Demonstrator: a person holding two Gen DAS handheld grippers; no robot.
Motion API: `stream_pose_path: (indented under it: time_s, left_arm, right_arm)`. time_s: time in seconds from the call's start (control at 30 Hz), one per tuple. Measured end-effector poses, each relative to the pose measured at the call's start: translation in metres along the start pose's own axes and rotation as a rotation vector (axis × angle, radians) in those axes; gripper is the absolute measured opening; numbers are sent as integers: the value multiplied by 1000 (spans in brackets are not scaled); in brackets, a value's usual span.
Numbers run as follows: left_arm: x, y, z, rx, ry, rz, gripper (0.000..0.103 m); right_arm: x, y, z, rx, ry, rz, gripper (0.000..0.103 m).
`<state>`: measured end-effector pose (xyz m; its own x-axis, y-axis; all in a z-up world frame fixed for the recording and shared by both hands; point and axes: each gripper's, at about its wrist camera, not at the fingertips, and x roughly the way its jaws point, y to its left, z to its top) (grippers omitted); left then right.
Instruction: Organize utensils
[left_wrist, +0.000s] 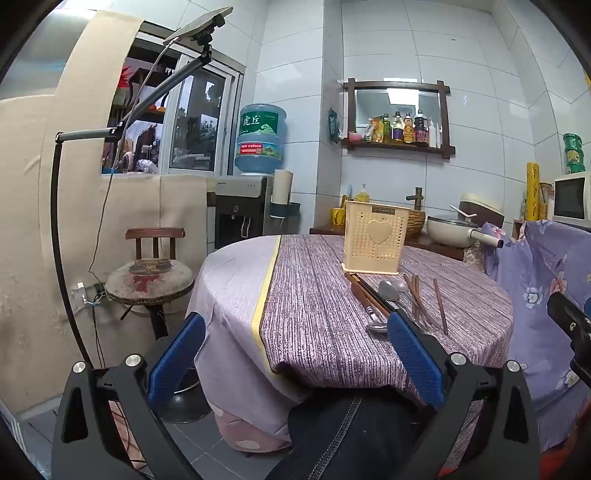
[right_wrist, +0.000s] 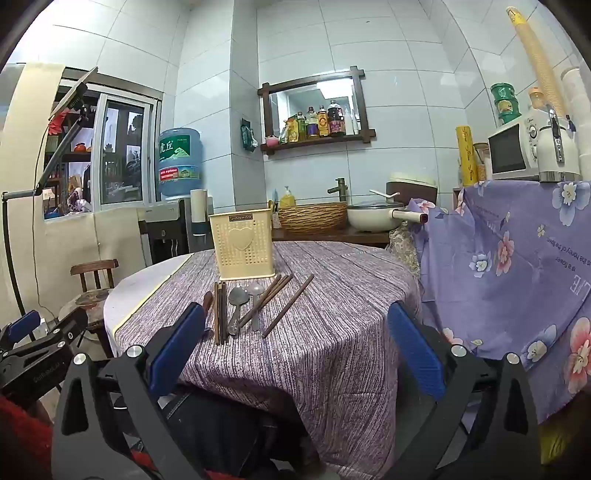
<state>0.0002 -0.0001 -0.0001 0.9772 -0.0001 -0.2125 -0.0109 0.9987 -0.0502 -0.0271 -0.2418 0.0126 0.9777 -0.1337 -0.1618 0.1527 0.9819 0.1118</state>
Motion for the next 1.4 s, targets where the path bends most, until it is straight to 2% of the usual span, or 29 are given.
stream_pose_path:
  time_s: [1.4]
  left_arm:
    - [1, 2, -1, -1, 5, 0, 98]
  right_arm:
    - [3, 0, -3, -4, 10, -2, 98]
